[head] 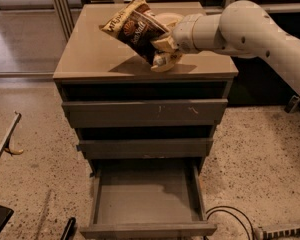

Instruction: Pick brown chip bag from bottom drawer and place on counter

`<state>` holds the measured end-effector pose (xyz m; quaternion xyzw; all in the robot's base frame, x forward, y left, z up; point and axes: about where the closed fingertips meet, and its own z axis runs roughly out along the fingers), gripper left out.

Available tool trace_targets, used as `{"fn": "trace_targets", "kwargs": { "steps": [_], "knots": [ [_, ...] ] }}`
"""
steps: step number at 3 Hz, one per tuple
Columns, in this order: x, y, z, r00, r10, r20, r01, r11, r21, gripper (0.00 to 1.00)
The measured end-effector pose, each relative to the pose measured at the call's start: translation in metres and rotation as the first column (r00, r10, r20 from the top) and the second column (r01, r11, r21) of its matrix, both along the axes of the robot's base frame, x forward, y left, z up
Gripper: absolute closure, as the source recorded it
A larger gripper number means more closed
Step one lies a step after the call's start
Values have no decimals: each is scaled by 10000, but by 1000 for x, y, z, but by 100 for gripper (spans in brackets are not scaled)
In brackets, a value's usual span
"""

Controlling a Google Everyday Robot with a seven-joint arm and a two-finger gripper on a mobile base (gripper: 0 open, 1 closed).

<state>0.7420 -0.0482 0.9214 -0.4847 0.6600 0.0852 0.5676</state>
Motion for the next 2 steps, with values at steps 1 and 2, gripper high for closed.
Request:
{"fn": "trace_targets", "kwargs": {
  "steps": [1, 2],
  "knots": [
    [4, 4, -7, 9975, -654, -274, 651, 9978, -120, 81],
    [7, 7, -12, 9923, -1076, -609, 1044, 9931, -540, 58]
  ]
}}
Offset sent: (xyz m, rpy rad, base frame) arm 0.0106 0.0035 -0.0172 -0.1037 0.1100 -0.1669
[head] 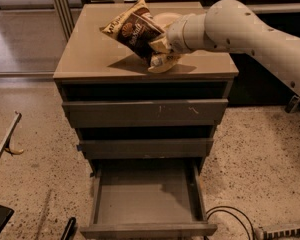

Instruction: Pick brown chip bag from bottom drawer and place on counter

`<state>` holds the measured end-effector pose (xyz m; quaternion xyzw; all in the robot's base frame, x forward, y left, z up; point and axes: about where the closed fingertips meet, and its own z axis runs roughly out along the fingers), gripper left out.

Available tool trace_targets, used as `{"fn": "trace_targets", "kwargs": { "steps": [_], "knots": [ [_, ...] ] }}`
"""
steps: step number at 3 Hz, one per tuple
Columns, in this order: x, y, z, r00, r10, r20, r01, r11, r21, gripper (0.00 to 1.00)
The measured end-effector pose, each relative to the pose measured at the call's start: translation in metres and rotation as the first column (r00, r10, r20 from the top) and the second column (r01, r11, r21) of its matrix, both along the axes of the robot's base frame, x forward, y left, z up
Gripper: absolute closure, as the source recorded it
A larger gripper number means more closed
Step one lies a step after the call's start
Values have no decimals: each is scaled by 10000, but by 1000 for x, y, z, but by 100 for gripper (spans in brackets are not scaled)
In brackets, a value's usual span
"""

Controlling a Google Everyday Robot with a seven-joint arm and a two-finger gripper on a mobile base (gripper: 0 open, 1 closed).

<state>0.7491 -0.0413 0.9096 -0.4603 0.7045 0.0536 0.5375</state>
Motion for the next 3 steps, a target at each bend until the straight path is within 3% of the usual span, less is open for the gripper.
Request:
{"fn": "trace_targets", "kwargs": {
  "steps": [2, 3],
  "knots": [
    [9, 6, -12, 9972, 90, -748, -131, 9985, -540, 12],
    [9, 6, -13, 9968, 116, -791, -161, 9983, -564, 0]
  ]
}}
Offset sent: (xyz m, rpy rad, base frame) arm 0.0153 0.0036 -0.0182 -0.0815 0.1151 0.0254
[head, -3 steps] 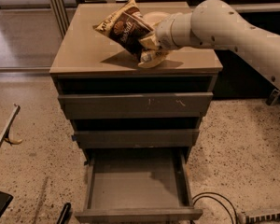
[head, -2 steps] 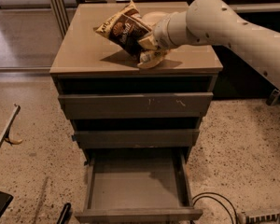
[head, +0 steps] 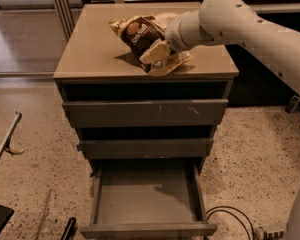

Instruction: Pick brown chip bag from bottom drawer and place on counter

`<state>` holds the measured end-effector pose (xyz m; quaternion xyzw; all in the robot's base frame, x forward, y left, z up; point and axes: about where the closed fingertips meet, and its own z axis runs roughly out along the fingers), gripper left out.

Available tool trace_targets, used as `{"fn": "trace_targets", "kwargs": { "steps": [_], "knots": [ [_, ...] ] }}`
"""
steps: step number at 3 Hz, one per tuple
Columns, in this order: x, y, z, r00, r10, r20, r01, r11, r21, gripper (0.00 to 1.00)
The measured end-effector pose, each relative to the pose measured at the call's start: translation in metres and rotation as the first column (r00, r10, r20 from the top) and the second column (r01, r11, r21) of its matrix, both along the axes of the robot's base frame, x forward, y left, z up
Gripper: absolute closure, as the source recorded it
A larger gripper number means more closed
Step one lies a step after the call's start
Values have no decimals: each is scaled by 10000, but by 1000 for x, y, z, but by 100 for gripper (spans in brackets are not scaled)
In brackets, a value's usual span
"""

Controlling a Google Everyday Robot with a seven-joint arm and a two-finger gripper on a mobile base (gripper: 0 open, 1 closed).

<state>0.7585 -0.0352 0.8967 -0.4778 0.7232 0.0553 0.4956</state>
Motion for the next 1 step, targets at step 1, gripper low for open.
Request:
{"fn": "trace_targets", "kwargs": {
  "steps": [1],
  "knots": [
    [0, 0, 0, 10000, 0, 0, 0, 10000, 0, 0]
  ]
}}
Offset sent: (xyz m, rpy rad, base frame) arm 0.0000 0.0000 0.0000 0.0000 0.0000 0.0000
